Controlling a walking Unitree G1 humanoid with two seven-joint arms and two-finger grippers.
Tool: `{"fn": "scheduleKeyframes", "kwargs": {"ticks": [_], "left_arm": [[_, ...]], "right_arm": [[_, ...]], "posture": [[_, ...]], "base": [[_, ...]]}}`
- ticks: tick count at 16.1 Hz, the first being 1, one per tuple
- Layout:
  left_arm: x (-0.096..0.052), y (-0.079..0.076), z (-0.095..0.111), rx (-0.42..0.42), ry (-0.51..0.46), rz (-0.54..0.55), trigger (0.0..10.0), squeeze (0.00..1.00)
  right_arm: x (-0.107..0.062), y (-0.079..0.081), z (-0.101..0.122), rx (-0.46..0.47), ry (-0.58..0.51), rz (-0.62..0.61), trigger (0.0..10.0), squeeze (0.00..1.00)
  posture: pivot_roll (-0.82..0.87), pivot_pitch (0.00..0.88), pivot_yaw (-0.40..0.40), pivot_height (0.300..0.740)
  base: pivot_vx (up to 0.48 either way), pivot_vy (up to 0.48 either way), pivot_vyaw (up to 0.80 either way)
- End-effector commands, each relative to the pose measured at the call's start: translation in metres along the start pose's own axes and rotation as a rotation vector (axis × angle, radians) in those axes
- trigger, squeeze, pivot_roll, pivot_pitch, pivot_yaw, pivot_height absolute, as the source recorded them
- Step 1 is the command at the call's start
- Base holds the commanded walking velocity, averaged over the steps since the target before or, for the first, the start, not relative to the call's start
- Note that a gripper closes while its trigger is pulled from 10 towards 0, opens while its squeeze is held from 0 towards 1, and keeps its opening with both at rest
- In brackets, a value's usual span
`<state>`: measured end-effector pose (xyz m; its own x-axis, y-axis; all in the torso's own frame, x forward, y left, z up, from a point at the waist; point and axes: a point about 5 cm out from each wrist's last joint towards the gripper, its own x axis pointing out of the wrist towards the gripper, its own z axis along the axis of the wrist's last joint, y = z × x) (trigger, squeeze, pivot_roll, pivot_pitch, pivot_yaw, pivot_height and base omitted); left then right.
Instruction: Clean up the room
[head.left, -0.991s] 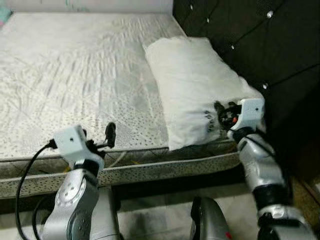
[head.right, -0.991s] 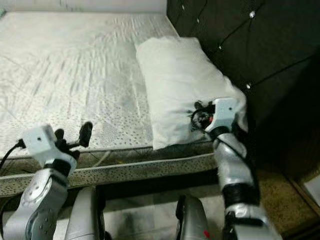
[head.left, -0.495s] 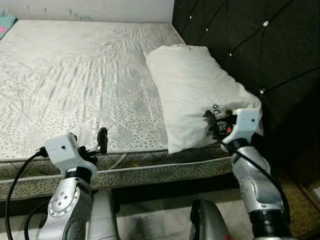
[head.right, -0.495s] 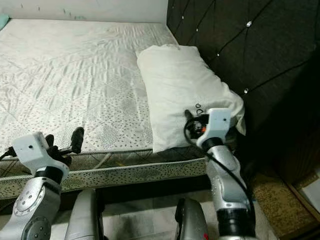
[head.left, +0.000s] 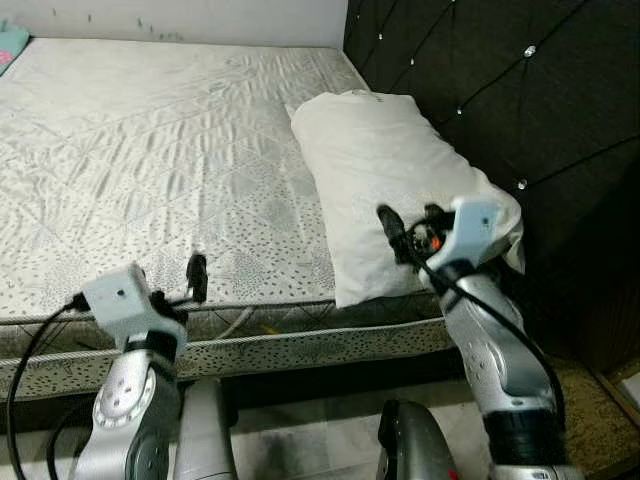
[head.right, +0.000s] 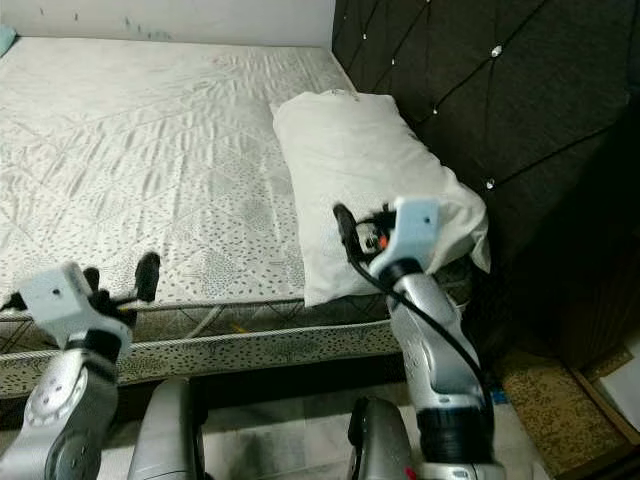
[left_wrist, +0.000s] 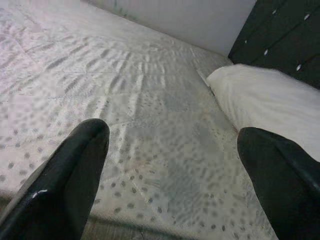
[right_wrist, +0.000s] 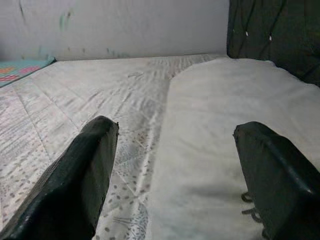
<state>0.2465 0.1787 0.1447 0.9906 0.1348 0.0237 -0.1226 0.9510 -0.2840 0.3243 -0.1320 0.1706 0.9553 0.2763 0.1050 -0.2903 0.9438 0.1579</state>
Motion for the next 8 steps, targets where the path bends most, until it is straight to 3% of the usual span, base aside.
{"fn": "scheduleKeyframes", "kwargs": {"ticks": [1,8], "left_arm": [[0.0026,-0.0021,-0.0015,0.006,-0.001,-0.012,10.0,0.0],[0.0089,-0.0035,-0.0019,0.0,-0.014,-0.023,10.0,0.0]], "right_arm": [[0.0015,-0.0021,0.0056,0.01,-0.012,-0.013,10.0,0.0],[0.0057,-0.0015,0.0076,0.02,-0.021,-0.017,10.0,0.0]], "posture": [[0.01,0.0,-0.087,0.54],[0.0,0.0,-0.081,0.621]], "base": [[0.0,0.0,0.0],[0.0,0.0,0.0]]}}
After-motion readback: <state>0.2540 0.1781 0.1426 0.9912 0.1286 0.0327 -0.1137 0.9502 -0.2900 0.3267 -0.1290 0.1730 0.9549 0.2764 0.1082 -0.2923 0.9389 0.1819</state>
